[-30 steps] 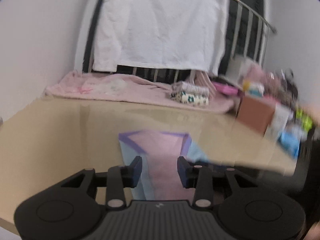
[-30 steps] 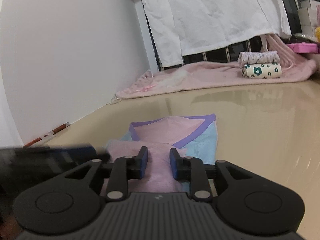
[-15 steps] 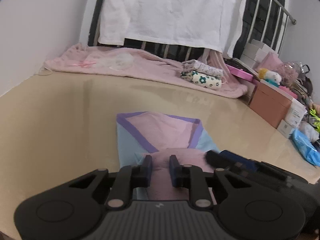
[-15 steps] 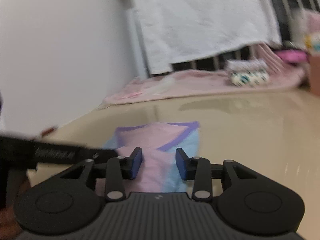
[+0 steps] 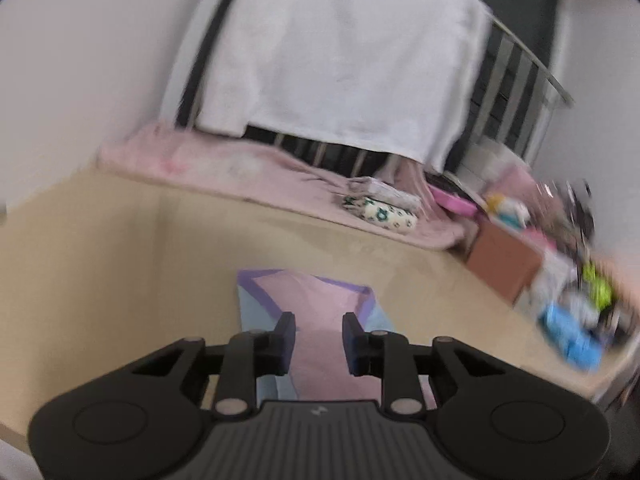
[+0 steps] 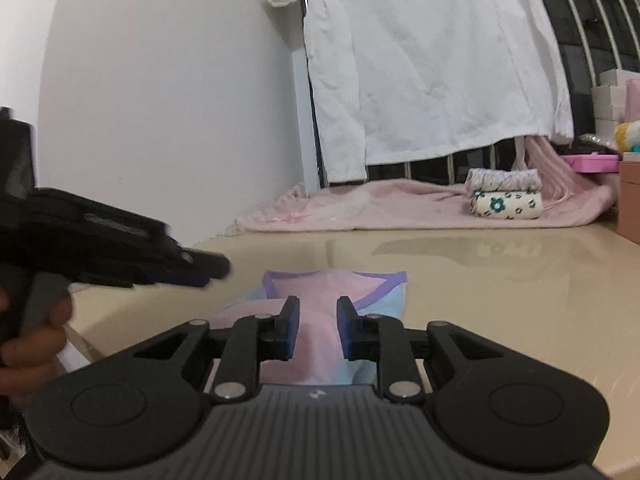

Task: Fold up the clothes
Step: 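Open both grippers and withdraw them from the folded bundle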

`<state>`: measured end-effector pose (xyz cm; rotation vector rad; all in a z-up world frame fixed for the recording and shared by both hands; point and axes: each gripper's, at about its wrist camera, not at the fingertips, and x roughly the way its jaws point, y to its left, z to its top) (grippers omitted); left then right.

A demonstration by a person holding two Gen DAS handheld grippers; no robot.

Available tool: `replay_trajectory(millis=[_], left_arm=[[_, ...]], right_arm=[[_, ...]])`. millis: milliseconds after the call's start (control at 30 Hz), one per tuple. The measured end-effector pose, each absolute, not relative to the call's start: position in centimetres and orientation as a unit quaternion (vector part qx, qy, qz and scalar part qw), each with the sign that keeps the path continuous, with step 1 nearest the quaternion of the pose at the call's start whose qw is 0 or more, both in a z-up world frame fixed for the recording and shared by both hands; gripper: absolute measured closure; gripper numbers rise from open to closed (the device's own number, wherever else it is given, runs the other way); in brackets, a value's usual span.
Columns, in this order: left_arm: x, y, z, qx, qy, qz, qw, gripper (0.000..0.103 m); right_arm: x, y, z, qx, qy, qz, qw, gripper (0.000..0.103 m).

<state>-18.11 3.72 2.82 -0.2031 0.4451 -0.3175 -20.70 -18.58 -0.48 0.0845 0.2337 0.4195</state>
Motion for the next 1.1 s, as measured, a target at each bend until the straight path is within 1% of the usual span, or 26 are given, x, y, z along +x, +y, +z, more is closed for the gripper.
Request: replay_trajectory(millis=[33,67,100,133,300,333,367,433,500,600,667,767,833,867,900,933,967,1033,1100], left_arm=[[-18.6,3.3,2.3,-0.081,0.225,-0.155,0.959,0.081],[-18.7,3.2,1.7,-0.077,0.232,-0.153,0.958,0.086],[-18.8,3.1,1.1,-0.072,0.240,-0.151,0.956,0.087],[-18.9,3.0,0.5,-0.068,0.247,-0.149,0.955,0.087],[-18.7,4.0,-0.8,-0.075,0.246,-0.141,0.956,0.075],[-18.9,4.3,-0.9,-0.078,0.244,-0.137,0.957,0.069],[-19.0,4.5,-1.0,-0.079,0.241,-0.133,0.958,0.067],[-19.2,4.6,-1.0,-0.070,0.241,-0.131,0.959,0.070],[-19.4,4.6,-1.0,-0.060,0.241,-0.129,0.960,0.070],[-19.8,4.7,-0.9,-0.045,0.240,-0.126,0.961,0.071],[-20.0,4.8,-0.9,-0.036,0.239,-0.124,0.962,0.076],[-20.2,4.9,-0.7,-0.025,0.241,-0.122,0.963,0.076],[-18.8,6.1,0.4,-0.064,0.268,-0.138,0.951,0.076],[-17.8,6.9,1.2,-0.091,0.273,-0.149,0.946,0.075],[-16.5,7.5,2.1,-0.101,0.275,-0.156,0.943,0.074],[-14.9,7.7,3.2,-0.095,0.278,-0.156,0.943,0.072],[-12.9,7.6,4.3,-0.081,0.282,-0.152,0.944,0.062],[-9.0,7.1,5.4,-0.062,0.294,-0.147,0.942,0.048],[-5.2,6.6,5.7,-0.071,0.324,-0.130,0.935,0.048]], right_arm=[[-20.9,-18.7,-0.5,0.043,0.116,0.209,0.970,0.083],[-21.2,-18.8,-0.5,0.045,0.115,0.210,0.970,0.083],[-21.4,-18.9,-0.4,0.046,0.115,0.212,0.969,0.083],[-21.5,-18.8,-0.6,0.040,0.120,0.215,0.968,0.083],[-21.6,-17.9,-2.0,0.017,0.143,0.219,0.965,0.083],[-21.6,-17.9,-2.2,0.019,0.147,0.218,0.965,0.081],[-21.7,-18.1,-2.2,0.022,0.146,0.214,0.966,0.080],[-22.3,-18.5,-1.9,0.029,0.136,0.205,0.969,0.080],[-23.0,-19.1,-1.4,0.037,0.120,0.200,0.972,0.080],[-22.9,-19.2,-1.6,0.029,0.140,0.211,0.967,0.080],[-22.8,-19.0,-2.1,0.022,0.150,0.205,0.967,0.080],[-22.3,-19.0,-2.1,0.030,0.158,0.197,0.967,0.080],[-21.7,-19.4,-0.7,0.049,0.150,0.191,0.969,0.080],[-21.2,-19.7,0.4,0.061,0.147,0.189,0.969,0.079],[-20.6,-20.1,1.5,0.072,0.143,0.187,0.969,0.074],[-19.2,-20.5,2.8,0.075,0.159,0.180,0.968,0.068],[-17.2,-20.9,4.0,0.072,0.190,0.180,0.962,0.066],[-12.0,-21.3,5.7,0.058,0.273,0.206,0.938,0.054],[-7.2,-21.1,6.5,0.039,0.325,0.221,0.919,0.054]])
